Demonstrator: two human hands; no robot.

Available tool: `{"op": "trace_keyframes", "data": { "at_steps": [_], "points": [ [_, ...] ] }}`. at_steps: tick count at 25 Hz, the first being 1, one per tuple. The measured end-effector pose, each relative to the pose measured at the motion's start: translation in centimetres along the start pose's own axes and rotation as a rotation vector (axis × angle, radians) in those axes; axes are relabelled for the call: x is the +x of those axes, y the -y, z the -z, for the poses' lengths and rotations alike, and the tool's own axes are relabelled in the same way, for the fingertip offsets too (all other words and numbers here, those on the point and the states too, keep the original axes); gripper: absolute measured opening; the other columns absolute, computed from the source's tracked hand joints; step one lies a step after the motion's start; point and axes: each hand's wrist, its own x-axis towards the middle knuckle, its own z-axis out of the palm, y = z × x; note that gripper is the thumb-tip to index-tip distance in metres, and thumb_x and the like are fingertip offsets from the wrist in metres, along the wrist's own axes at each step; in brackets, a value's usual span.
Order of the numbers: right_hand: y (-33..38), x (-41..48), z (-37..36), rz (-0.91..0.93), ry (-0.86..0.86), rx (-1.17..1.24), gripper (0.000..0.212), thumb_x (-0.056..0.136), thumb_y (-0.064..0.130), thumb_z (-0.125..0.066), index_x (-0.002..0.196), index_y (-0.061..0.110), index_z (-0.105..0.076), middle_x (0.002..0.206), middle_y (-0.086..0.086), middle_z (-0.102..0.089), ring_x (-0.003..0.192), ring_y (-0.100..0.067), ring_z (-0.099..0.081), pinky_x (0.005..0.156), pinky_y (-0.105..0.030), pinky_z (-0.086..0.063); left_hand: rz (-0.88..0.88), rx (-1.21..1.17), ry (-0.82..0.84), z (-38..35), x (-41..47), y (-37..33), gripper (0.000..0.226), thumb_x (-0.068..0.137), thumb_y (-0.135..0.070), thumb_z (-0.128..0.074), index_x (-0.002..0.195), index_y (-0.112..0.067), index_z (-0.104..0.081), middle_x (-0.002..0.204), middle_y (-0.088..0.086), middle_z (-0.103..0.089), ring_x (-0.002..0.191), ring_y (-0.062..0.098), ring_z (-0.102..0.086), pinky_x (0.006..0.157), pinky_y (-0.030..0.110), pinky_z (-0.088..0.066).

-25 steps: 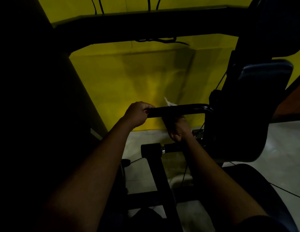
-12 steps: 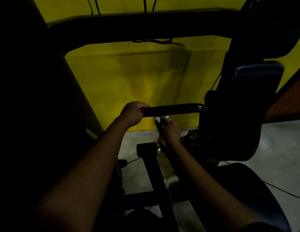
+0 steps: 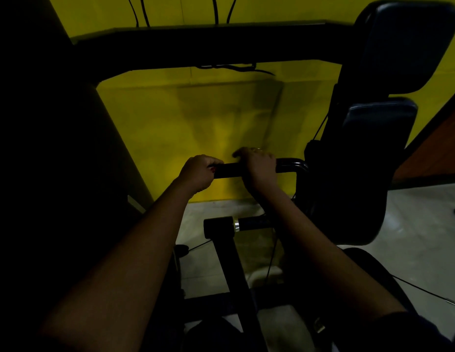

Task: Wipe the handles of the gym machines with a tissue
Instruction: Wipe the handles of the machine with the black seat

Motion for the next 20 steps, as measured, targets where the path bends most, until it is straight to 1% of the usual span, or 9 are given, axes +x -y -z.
{"op": "trace_keyframes", "data": {
  "at_steps": [2, 4, 5, 8, 10, 13, 16, 18, 20],
  "points": [
    [-0.2, 0.3, 1.4, 0.176, 0.105, 0.17, 0.031, 0.09, 0.007, -0.055, 0.114, 0.022, -0.069, 0.107, -0.005, -0.069, 0.098, -0.022, -0.063, 0.074, -0.027, -0.04, 0.02, -0.006, -0.011, 0.1, -0.1, 0.1, 0.031, 0.098, -0.008, -0.051, 0.127, -0.01, -0.063, 0.133, 0.012, -0.057, 0.119, 0.028, -0.054, 0.085, 0.027, -0.042],
    [-2.2, 0.9, 3.5, 0.234, 0.232, 0.292, 0.028, 0.089, 0.006, -0.059, 0.109, 0.021, -0.072, 0.106, -0.003, -0.071, 0.096, -0.018, -0.065, 0.071, -0.022, -0.043, 0.026, 0.002, -0.014, 0.1, -0.2, 0.1, 0.031, 0.099, -0.009, -0.05, 0.128, -0.01, -0.062, 0.132, 0.012, -0.058, 0.114, 0.03, -0.056, 0.078, 0.027, -0.042],
    [-3.2, 1.3, 4.3, 0.212, 0.273, 0.251, 0.025, 0.09, 0.009, -0.061, 0.108, 0.02, -0.072, 0.107, -0.003, -0.071, 0.098, -0.018, -0.066, 0.073, -0.024, -0.045, 0.025, 0.013, -0.017, 0.1, -0.2, 0.2, 0.032, 0.099, -0.01, -0.05, 0.128, -0.01, -0.062, 0.132, 0.012, -0.058, 0.111, 0.031, -0.057, 0.074, 0.027, -0.042],
    [-3.2, 3.4, 3.5, 0.025, 0.267, -0.093, 0.023, 0.091, 0.017, -0.061, 0.111, 0.016, -0.071, 0.113, -0.009, -0.069, 0.104, -0.029, -0.064, 0.077, -0.032, -0.047, 0.038, -0.032, -0.053, 0.1, -0.4, 0.7, 0.033, 0.098, -0.011, -0.052, 0.131, -0.013, -0.061, 0.134, 0.012, -0.057, 0.093, 0.028, -0.061, 0.063, 0.021, -0.042],
    [-0.6, 4.3, 1.4, 0.008, 0.304, -0.05, 0.024, 0.091, 0.015, -0.06, 0.112, 0.014, -0.071, 0.114, -0.012, -0.068, 0.104, -0.029, -0.063, 0.079, -0.032, -0.048, 0.061, -0.112, -0.07, 0.1, -0.5, 1.1, 0.035, 0.097, -0.011, -0.054, 0.131, -0.014, -0.06, 0.132, 0.012, -0.058, 0.08, 0.02, -0.057, 0.052, 0.014, -0.04],
    [2.5, 2.5, -0.2, 0.2, 0.257, 0.08, 0.03, 0.09, 0.011, -0.058, 0.116, 0.02, -0.069, 0.11, -0.009, -0.07, 0.1, -0.028, -0.064, 0.077, -0.032, -0.05, 0.046, -0.077, -0.078, -0.1, -0.5, 1.3, 0.036, 0.098, -0.01, -0.051, 0.134, -0.014, -0.057, 0.13, 0.015, -0.059, 0.105, 0.029, -0.057, 0.069, 0.025, -0.041],
    [0.3, 0.3, 1.4, 0.267, 0.135, 0.229, 0.034, 0.086, 0.005, -0.057, 0.115, 0.02, -0.069, 0.11, -0.007, -0.071, 0.098, -0.027, -0.066, 0.071, -0.032, -0.051, 0.062, -0.051, -0.051, -0.3, -0.2, 1.4, 0.044, 0.1, -0.013, -0.05, 0.143, -0.01, -0.045, 0.147, 0.014, -0.044, 0.127, 0.031, -0.047, 0.091, 0.036, -0.044],
    [-2.4, 0.2, 1.9, 0.121, 0.02, 0.076, 0.025, 0.088, 0.015, -0.057, 0.11, 0.019, -0.07, 0.107, -0.008, -0.07, 0.096, -0.028, -0.065, 0.068, -0.03, -0.046, 0.068, -0.022, -0.025, -0.4, -0.1, 1.5, 0.048, 0.101, -0.013, -0.048, 0.147, -0.008, -0.037, 0.152, 0.012, -0.033, 0.128, 0.032, -0.045, 0.091, 0.038, -0.044],
    [-3.2, 1.2, 1.5, -0.106, -0.052, -0.103, 0.022, 0.091, 0.023, -0.054, 0.106, 0.017, -0.069, 0.105, -0.012, -0.068, 0.095, -0.032, -0.064, 0.071, -0.034, -0.045, 0.068, -0.008, -0.007, -0.5, 0.1, 1.5, 0.051, 0.101, -0.013, -0.048, 0.149, -0.008, -0.032, 0.153, 0.012, -0.027, 0.127, 0.032, -0.043, 0.087, 0.035, -0.044]
  ]
}}
